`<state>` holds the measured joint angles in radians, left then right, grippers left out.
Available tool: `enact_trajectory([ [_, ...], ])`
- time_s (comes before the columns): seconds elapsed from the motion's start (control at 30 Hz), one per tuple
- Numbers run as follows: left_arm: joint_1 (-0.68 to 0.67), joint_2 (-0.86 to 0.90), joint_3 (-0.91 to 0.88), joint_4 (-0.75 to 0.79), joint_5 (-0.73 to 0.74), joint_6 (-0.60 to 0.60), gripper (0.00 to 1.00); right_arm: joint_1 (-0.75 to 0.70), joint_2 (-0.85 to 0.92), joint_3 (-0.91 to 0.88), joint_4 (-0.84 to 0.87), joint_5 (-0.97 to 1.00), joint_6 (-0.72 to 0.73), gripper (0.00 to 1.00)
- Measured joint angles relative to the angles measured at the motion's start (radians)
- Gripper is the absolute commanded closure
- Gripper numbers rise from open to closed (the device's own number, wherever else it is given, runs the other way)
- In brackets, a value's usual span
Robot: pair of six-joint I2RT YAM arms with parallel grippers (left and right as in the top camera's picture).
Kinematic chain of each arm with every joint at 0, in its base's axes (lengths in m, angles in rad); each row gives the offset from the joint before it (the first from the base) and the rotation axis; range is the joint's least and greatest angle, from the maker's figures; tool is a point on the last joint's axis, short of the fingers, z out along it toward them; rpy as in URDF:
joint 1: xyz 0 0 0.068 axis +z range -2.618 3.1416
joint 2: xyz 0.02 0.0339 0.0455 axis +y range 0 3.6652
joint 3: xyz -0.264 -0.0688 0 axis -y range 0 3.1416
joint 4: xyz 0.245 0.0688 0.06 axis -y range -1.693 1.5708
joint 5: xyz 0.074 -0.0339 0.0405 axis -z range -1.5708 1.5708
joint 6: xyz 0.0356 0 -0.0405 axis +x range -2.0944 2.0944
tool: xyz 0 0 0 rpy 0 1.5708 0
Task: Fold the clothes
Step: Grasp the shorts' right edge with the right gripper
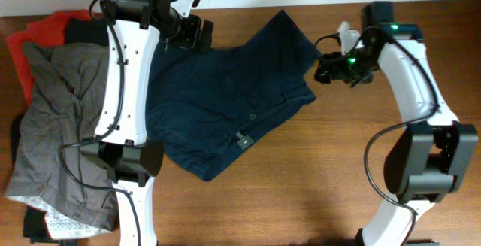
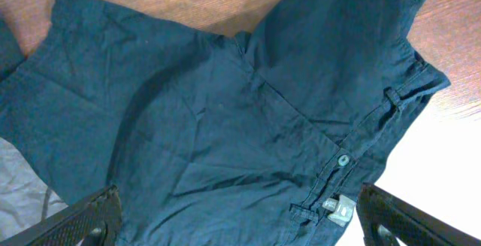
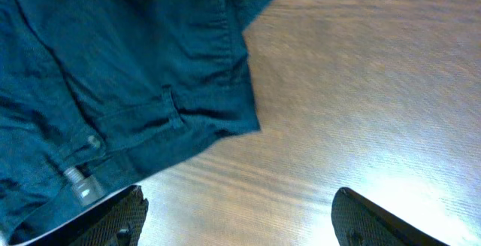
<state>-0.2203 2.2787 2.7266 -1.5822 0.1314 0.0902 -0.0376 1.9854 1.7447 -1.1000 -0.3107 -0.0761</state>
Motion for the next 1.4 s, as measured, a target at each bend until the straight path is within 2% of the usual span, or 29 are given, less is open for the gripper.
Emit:
enact_trajectory([
  [0.2, 0.000, 0.037, 0.000, -0.001, 0.000, 0.000, 0.01, 0.064, 0.077, 0.000, 0.069, 0.063, 0.024, 0.29],
  [0.5, 0.000, 0.071, 0.000, 0.019, 0.000, 0.000, 0.01, 0.119, 0.173, 0.000, 0.126, 0.085, 0.034, 0.31],
  [0.77, 0.000, 0.071, 0.000, 0.023, 0.000, 0.000, 0.01, 0.123, 0.238, 0.000, 0.149, 0.086, 0.051, 0.37],
  [0.9, 0.000, 0.071, 0.000, 0.023, 0.000, 0.000, 0.01, 0.123, 0.254, 0.000, 0.157, 0.085, 0.054, 0.56],
  [1.03, 0.000, 0.071, 0.000, 0.023, 0.000, 0.000, 0.01, 0.123, 0.260, 0.000, 0.155, 0.085, 0.047, 0.96],
  [1.4, 0.000, 0.071, 0.000, 0.023, 0.000, 0.000, 0.01, 0.085, 0.216, 0.000, -0.050, -0.013, 0.076, 0.96],
])
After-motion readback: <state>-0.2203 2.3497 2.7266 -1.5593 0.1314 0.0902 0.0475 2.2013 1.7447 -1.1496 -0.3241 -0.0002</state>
